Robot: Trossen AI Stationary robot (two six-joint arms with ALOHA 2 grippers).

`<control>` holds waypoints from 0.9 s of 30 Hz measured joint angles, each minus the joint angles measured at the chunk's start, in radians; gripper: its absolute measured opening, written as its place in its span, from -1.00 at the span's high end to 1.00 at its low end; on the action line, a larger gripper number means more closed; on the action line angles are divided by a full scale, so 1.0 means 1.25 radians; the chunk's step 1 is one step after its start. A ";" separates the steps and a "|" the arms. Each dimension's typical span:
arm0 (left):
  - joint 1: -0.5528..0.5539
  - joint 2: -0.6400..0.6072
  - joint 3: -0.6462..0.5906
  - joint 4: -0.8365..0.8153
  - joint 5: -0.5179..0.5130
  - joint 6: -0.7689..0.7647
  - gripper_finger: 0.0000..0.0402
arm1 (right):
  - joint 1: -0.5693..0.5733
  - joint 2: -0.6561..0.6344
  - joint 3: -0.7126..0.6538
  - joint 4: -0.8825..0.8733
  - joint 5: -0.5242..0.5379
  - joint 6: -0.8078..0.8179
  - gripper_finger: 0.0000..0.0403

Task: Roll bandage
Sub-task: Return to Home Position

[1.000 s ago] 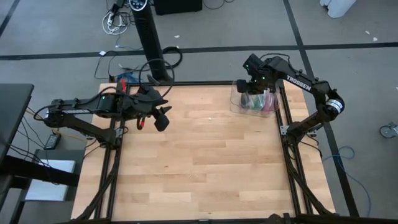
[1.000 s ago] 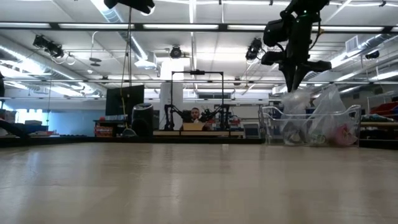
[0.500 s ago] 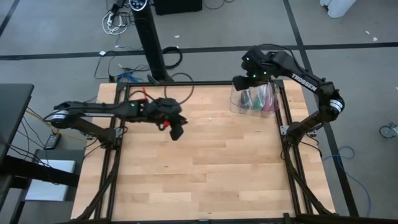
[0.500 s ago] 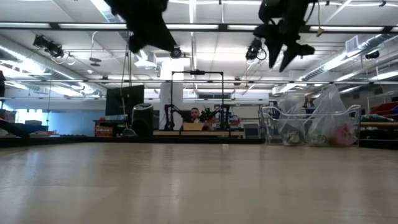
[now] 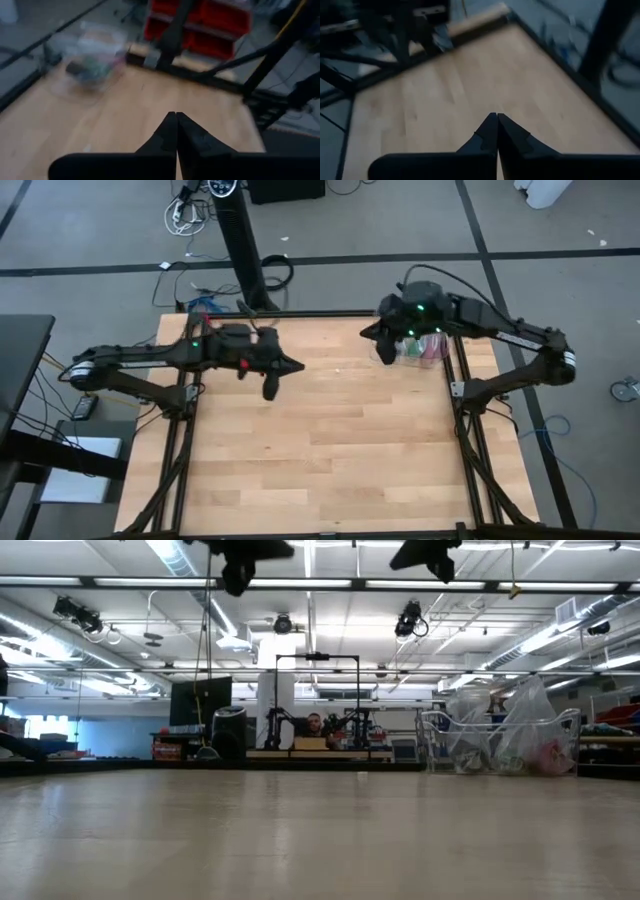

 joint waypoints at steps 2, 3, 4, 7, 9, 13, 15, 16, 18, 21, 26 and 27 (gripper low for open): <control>0.014 -0.035 -0.004 0.011 0.032 0.011 0.98 | 0.009 -0.052 -0.082 0.095 -0.006 -0.019 0.99; 0.023 -0.055 -0.014 0.019 0.050 0.019 0.98 | 0.012 -0.077 -0.127 0.145 -0.013 -0.022 0.99; 0.031 -0.071 -0.027 0.046 0.068 0.020 0.99 | 0.012 -0.102 -0.175 0.194 -0.021 -0.023 0.99; 0.057 -0.135 -0.096 0.121 0.107 0.019 0.99 | 0.012 -0.158 -0.310 0.330 -0.063 -0.016 0.99; 0.066 -0.178 -0.146 0.182 0.115 0.019 0.99 | 0.012 -0.194 -0.384 0.404 -0.084 0.010 0.99; 0.074 -0.291 -0.247 0.211 0.093 0.022 0.99 | 0.012 -0.276 -0.518 0.543 -0.089 0.025 1.00; 0.074 -0.362 -0.301 0.190 0.064 0.023 0.99 | 0.012 -0.319 -0.578 0.606 -0.089 0.018 1.00; 0.074 -0.396 -0.324 0.168 0.052 0.024 0.99 | 0.012 -0.342 -0.606 0.621 -0.085 0.012 1.00; 0.073 -0.472 -0.361 0.124 0.034 0.024 0.99 | 0.012 -0.379 -0.650 0.605 -0.064 0.011 0.99; 0.073 -0.593 -0.405 0.020 0.019 0.026 0.99 | 0.012 -0.413 -0.684 0.534 -0.012 0.086 0.97; 0.073 -0.779 -0.444 -0.131 -0.004 0.045 0.98 | 0.056 -0.452 -0.729 0.601 -0.013 -0.005 0.99; 0.073 -0.816 -0.455 -0.158 -0.003 0.045 0.98 | 0.064 -0.459 -0.744 0.653 -0.015 -0.032 0.99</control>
